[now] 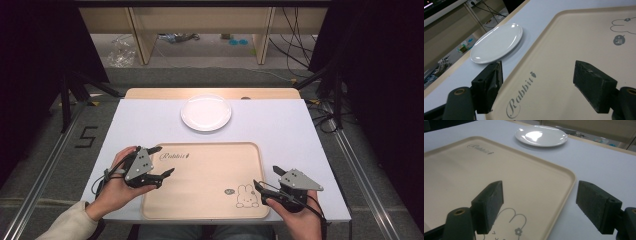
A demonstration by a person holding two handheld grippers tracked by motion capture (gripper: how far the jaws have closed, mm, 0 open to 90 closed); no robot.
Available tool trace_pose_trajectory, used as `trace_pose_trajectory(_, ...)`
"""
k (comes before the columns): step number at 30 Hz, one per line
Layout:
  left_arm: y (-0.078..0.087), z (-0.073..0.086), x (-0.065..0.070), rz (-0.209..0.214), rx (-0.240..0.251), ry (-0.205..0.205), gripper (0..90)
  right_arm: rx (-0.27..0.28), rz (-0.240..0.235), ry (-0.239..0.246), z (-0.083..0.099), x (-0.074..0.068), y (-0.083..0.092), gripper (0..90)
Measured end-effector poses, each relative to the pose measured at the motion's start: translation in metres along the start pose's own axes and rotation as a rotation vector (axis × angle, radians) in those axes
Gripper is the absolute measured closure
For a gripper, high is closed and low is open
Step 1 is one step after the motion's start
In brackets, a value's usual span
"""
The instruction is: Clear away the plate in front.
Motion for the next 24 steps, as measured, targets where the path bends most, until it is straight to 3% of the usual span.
trace_pose_trajectory(5,-0.009,-0.006,-0.006,0.005,-0.004,-0.028,23.8,0.000,0.003,0.010,0.000,0.000,0.000,23.1)
trace_pose_trajectory(7,-0.011,-0.006,-0.006,0.006,-0.007,-0.017,24.0,0.008,0.000,0.011,0.000,0.000,-0.001,23.1)
trace_pose_trajectory(8,-0.012,-0.008,-0.007,0.007,-0.010,-0.041,24.0,0.006,0.000,0.010,0.000,0.000,-0.001,23.1)
trace_pose_trajectory(10,-0.016,-0.009,-0.007,0.009,-0.016,-0.031,24.0,0.006,0.002,0.013,0.000,0.000,-0.001,23.1)
trace_pose_trajectory(24,-0.049,-0.015,-0.018,0.018,-0.096,-0.110,24.4,-0.006,-0.004,-0.002,0.001,-0.001,-0.002,23.0)
Point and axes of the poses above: each handheld gripper's, and its own axes: y roughly backward along the jaws, z roughly out of its underside, x roughly to its right, the point moved 1 cm from there along -y, roughly forward along the jaws, and after that the axes turned 11 degrees about x, right-handed, at the moved point
